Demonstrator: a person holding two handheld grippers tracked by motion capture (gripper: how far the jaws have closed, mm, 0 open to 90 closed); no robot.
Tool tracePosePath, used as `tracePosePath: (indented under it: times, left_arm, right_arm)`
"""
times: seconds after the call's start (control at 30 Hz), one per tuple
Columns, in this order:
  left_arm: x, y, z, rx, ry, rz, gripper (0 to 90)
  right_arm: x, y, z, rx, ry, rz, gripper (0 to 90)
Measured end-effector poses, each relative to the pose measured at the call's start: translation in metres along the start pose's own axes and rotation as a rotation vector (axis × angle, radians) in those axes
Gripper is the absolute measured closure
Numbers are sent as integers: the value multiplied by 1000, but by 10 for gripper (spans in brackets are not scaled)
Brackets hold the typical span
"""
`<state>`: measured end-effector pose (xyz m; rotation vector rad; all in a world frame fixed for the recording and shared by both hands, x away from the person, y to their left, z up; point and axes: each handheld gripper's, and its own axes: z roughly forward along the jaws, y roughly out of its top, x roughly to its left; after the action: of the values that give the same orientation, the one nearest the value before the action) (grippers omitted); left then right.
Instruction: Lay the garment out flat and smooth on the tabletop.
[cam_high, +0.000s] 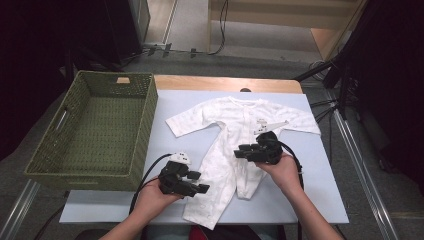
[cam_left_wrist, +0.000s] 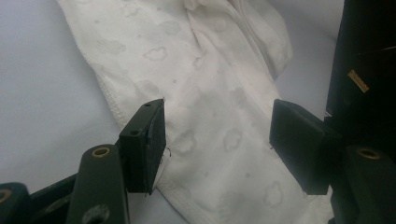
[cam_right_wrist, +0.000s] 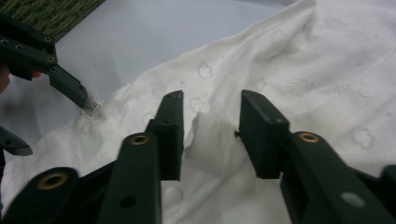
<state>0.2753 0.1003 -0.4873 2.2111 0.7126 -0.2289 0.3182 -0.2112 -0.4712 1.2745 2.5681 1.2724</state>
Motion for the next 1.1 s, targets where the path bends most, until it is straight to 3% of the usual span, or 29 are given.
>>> tracePosePath:
  times: [0.1, 0.23, 0.77, 1.1]
  left_arm:
    - [0, 0, 0, -1, -1, 1, 365]
    - [0, 0, 0, -3, -2, 0, 365]
    - [3, 3, -1, -17, 1, -6, 365]
    - [4, 3, -1, -17, 4, -6, 365]
  right_arm:
    - [0, -3, -11, -15, 1, -7, 454]
    - [-2, -9, -24, -31, -12, -11, 415]
    - [-3, -43, -46, -43, -18, 7, 427]
    - [9, -62, -56, -49, 2, -19, 467]
